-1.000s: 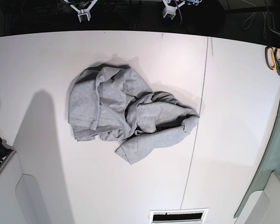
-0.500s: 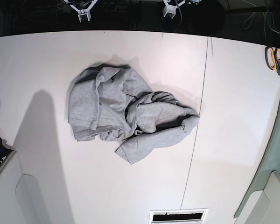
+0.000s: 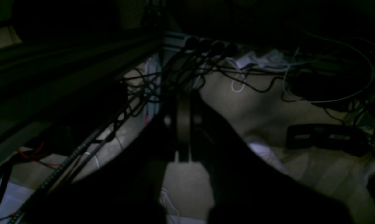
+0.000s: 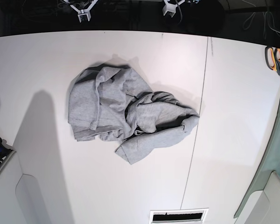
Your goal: Layout the t-shirt on the table in an organized manner, then fold the t-shirt properly
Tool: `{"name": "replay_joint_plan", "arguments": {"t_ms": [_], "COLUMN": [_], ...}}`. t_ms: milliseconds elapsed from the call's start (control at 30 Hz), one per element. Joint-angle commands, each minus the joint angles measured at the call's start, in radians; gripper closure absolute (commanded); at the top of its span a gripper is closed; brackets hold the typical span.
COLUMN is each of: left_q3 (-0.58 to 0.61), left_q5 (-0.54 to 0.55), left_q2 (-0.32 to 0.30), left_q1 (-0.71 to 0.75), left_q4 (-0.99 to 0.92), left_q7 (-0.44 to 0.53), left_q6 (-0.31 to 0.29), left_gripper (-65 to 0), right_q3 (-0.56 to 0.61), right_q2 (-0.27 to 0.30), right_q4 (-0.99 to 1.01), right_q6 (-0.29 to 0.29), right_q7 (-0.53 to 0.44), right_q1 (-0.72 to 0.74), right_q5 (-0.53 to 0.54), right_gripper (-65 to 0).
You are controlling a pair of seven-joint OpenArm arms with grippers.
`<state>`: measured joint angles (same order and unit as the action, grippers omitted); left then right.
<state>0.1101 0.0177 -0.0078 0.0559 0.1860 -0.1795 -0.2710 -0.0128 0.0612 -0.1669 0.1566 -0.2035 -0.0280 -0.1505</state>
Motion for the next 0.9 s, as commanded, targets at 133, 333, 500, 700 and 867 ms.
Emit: {"name": "replay_joint_plan", "arguments": {"t_ms": [133, 333, 500, 700, 867], "left_q3": [0.002, 0.002, 0.002, 0.002, -0.038], "left_q5": [0.035, 0.063, 0.163, 0.235, 0.267], "left_q2": [0.005, 0.005, 0.005, 0.004, 0.004], "left_q1": [0.031, 0.100, 0.196, 0.335, 0.450], "left_q4": [0.004, 0.068, 0.224, 0.463, 0.685], "left_q7": [0.015, 0.053, 0.061, 0.060, 0.060], "left_q6": [-0.014, -0.014, -0.049, -0.145, -0.145], "left_gripper": [0.0, 0.0, 0.0, 0.0, 0.0], "right_q3": [0.001, 0.001, 0.002, 0.002, 0.002], "right_q2": [0.006, 0.028, 0.076, 0.141, 0.201], "right_q4": [-0.061, -0.177, -0.298, -0.509, -0.724], "right_q6": [0.005, 0.011, 0.142, 0.288, 0.328], "right_q7": [-0.022, -0.022, -0.022, -0.022, -0.022], "right_q1": [-0.051, -0.140, -0.236, -0.377, -0.513], "right_q5": [0.001, 0.001, 0.002, 0.137, 0.264], "right_gripper": [0.0, 0.0, 0.0, 0.0, 0.0]}}
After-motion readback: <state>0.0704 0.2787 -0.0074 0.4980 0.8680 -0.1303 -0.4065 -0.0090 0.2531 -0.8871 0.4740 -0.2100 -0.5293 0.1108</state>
